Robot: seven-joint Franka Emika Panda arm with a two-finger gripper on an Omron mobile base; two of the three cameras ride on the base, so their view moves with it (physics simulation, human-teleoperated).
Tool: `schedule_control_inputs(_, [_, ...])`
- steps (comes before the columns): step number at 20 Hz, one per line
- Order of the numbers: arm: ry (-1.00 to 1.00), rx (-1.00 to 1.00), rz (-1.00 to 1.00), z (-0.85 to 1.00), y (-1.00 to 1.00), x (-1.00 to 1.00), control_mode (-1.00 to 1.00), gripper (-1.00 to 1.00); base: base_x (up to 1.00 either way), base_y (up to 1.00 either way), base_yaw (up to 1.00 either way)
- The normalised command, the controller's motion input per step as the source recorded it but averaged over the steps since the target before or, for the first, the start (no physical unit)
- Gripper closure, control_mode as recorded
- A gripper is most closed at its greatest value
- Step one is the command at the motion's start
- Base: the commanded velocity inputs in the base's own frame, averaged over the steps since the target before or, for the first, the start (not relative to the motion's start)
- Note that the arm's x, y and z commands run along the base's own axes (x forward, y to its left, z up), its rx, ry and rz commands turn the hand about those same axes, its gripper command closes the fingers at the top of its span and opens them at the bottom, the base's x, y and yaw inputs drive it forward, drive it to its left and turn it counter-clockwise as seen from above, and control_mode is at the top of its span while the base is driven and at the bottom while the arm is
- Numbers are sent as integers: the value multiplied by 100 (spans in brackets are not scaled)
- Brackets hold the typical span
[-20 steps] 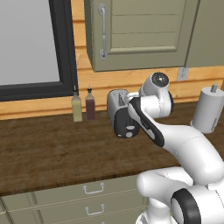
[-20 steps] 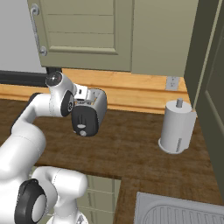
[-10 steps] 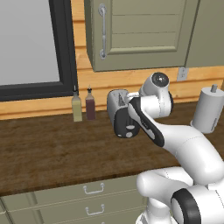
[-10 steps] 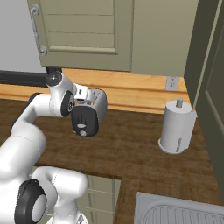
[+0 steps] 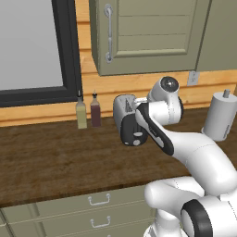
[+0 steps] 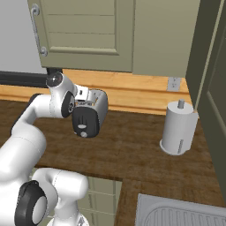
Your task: Start the toaster. Once the lever pops up, take the bread to the plate on the dining counter.
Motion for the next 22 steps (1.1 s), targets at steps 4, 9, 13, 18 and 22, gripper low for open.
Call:
schedule_control_inputs(4, [0,0,0,0,0,0,-100,-100,0,0,0])
schedule_control_inputs(9, [0,0,0,0,0,0,-100,-100,0,0,0])
schedule_control_inputs(13, [0,0,0,0,0,0,-100,-100,0,0,0])
schedule_control_inputs(18, [0,0,0,0,0,0,-100,-100,0,0,0])
schedule_control_inputs(22, [0,0,0,0,0,0,-100,-100,0,0,0])
